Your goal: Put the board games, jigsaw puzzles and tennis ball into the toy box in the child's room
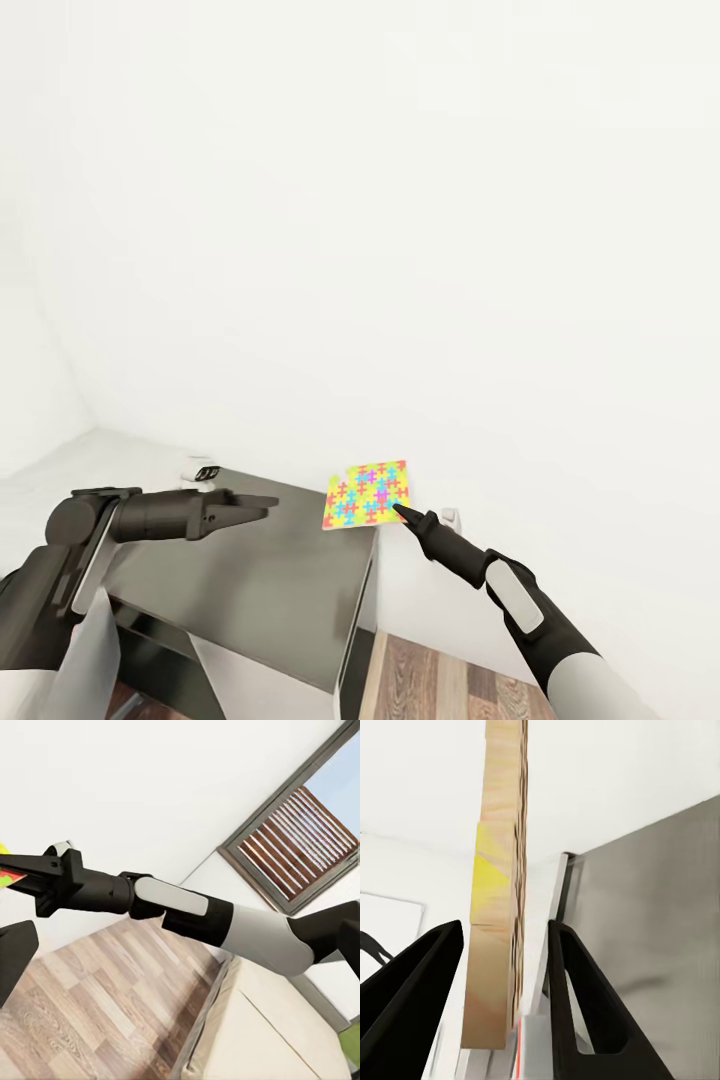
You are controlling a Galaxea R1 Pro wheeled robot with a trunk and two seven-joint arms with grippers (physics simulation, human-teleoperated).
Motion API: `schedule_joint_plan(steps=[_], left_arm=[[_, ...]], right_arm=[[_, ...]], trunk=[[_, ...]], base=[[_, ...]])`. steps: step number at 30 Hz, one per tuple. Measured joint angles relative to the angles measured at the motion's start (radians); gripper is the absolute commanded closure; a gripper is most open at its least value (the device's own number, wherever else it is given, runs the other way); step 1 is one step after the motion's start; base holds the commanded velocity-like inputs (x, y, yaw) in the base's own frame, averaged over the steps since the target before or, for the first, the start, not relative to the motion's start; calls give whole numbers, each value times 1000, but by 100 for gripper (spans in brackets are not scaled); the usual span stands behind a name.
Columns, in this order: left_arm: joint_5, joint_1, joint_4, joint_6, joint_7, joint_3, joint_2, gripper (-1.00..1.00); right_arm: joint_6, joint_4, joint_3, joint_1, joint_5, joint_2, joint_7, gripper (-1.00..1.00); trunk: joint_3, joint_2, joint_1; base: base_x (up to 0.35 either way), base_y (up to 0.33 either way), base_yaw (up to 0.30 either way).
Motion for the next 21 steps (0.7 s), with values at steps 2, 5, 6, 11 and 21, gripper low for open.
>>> schedule_joint_plan(steps=[2,5,6,11,21], left_arm=[[1,0,0,0,-1,0,6,-100],[1,0,0,0,-1,0,12,-100],[0,0,0,0,-1,0,12,-100],[1,0,0,0,-2,0,15,-100],[5,-1,0,0,-2,1,21,-100]], right_arm=[[0,0,0,0,0,0,0,100],[1,0,-1,0,0,0,0,100],[1,0,-1,0,0,-1,0,100],[-1,0,-1,0,0,0,0,100],[-1,0,0,0,1,0,0,100]], trunk=[[8,14,-8],[18,35,-19],[21,42,-23],[34,71,-39],[37,71,-39]], base=[[0,0,32],[0,0,12],[0,0,5],[0,0,1],[0,0,154]])
